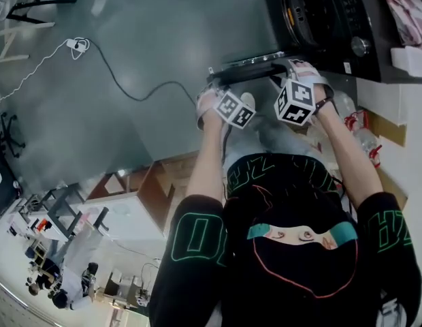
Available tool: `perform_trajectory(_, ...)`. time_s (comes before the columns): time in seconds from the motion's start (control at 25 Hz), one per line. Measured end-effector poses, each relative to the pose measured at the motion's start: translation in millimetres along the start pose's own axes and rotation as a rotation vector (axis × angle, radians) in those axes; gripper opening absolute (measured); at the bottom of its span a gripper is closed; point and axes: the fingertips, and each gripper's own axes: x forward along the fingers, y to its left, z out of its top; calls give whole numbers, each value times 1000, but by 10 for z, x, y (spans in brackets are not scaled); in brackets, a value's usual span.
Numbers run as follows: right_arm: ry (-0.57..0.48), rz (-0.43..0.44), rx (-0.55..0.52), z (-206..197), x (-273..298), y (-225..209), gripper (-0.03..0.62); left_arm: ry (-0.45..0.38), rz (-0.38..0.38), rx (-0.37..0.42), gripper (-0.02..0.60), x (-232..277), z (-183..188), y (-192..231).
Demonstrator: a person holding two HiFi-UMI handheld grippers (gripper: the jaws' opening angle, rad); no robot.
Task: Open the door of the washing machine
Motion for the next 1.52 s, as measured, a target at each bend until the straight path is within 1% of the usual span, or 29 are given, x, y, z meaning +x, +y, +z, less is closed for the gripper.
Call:
perform_trajectory(0.12, -19, -15, -16, 45, -34, 103, 168, -30, -26, -29, 130, -89, -99, -78)
perform_trajectory(0.2, -50, -29, -41, 37, -53, 174, 169, -36, -86, -92, 120, -179, -163, -134)
perform_trajectory(0.28, -64, -47, -60, -23, -61, 197, 172, -26, -139, -204, 101, -281, -200, -151)
perform_trajectory(0.32, -64, -52, -58, -36, -54, 194, 173, -30, -148, -280, 101, -345, -223, -115)
perform_trajectory(0.36, -62, -47, -45, -39, -52, 200, 175, -43, -147, -365, 87, -425, -253, -66)
perform_trajectory(0.4, -65, -33, -21, -31, -63, 212, 176, -63, -139, -452, 25, -516, -285, -11)
perform_trajectory(0.44, -83, -12, 17, -6, -94, 212, 176, -85, -124, -525, 17, -611, -303, 55)
perform_trajectory(0.48, -119, 7, 69, 38, -147, 190, 176, -107, -104, -573, 16, -705, -298, 134)
perform_trajectory(0.56, -215, 22, 202, 147, -286, 67, 174, -166, -61, -601, 12, -899, -191, 311)
perform_trajectory(0.64, -298, 11, 354, 214, -436, -120, 171, -267, -50, -627, 12, -1127, 63, 482)
perform_trajectory(0.68, -333, 1, 424, 232, -518, -219, 163, -330, -60, -659, 12, -1260, 225, 559)
perform_trajectory(0.72, -368, -11, 482, 253, -608, -320, 142, -395, -72, -701, 12, -1404, 391, 642)
perform_trajectory(0.8, -456, -46, 559, 348, -805, -560, 16, -523, -71, -771, 12, -1709, 706, 874)
perform_trajectory(0.88, -563, -85, 601, 510, -1022, -850, 3, -628, -25, -800, 11, -1997, 992, 1168)
perform_trajectory(0.96, -665, -112, 654, 661, -1266, -1113, 3, -700, 41, -803, 11, -2275, 1271, 1419)
perform_trajectory(1.12, -853, -177, 752, 752, -1842, -1668, 3, -884, 161, -785, 11, -2999, 1946, 1850)
perform_trajectory(1.2, -954, -219, 778, 762, -2174, -1917, 3, -962, 225, -753, 11, -3379, 2171, 2056)
perform_trajectory(1.28, -1037, -284, 790, 729, -2517, -2145, 3, -1004, 304, -710, 11, -3701, 2281, 2223)
perform_trajectory(1.36, -1089, -360, 784, 655, -2859, -2354, 3, -1056, 362, -706, 11, -3988, 2325, 2342)
perform_trajectory(1.4, -1107, -398, 779, 614, -3022, -2451, 3, -1099, 375, -719, 11, -4125, 2342, 2384)
perform_trajectory(1.48, -1137, -462, 774, 530, -3313, -2607, 3, -1192, 373, -755, 11, -4349, 2375, 2432)
perform_trajectory(1.52, -1152, -486, 775, 491, -3435, -2658, 3, -1215, 374, -764, 11, -4411, 2387, 2442)
